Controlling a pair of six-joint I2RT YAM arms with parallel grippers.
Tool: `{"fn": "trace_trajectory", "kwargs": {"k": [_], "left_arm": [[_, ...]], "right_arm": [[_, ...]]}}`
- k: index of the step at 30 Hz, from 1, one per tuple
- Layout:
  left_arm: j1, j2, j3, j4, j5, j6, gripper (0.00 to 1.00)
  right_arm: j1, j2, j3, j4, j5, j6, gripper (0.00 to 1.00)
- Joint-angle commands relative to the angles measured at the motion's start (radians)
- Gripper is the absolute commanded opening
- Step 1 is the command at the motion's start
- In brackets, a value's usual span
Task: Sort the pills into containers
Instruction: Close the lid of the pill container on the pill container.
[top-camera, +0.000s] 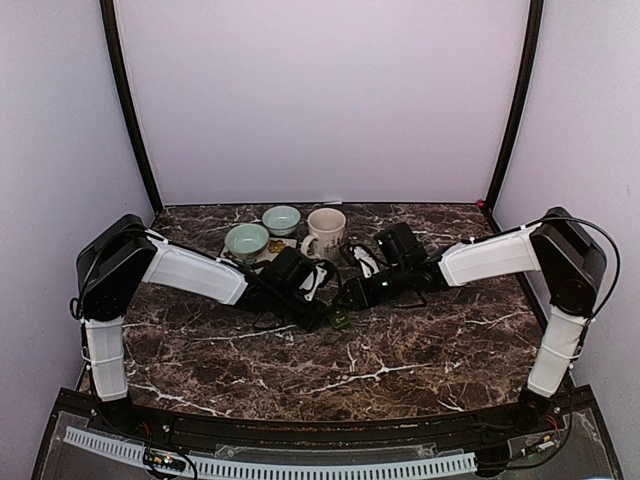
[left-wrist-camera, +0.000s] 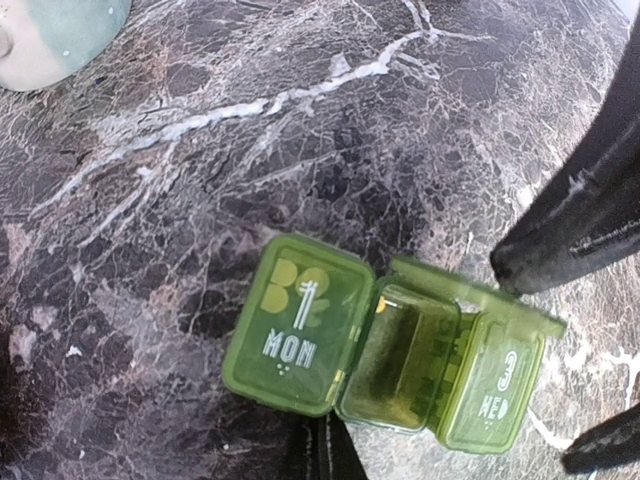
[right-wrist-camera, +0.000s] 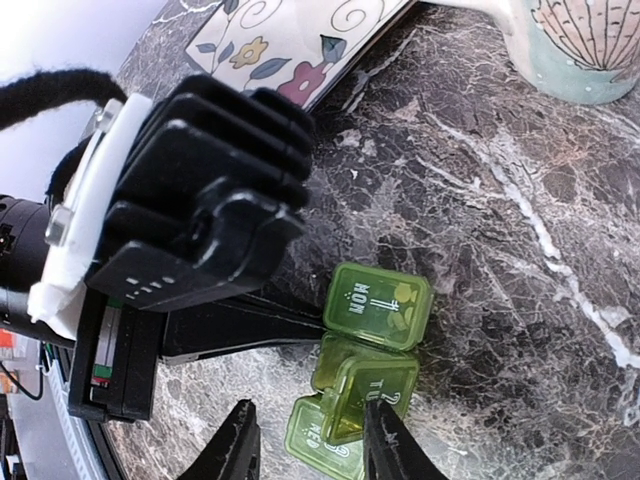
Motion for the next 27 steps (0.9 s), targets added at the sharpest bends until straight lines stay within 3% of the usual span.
{"fn": "trace_trajectory", "kwargs": {"k": [1,27], "left_arm": [[0.008,0.003,0.026,0.005,0.008,0.012,0.00],[0.008,-0.003,0.024,-0.002,0.009,0.008,0.00]], "right_arm": [[0.010,-0.033,0.012,0.049,-0.023,0.018,0.33],[-0.006,0.055,0.011,0.106,-0.105,0.099,0.17]]}}
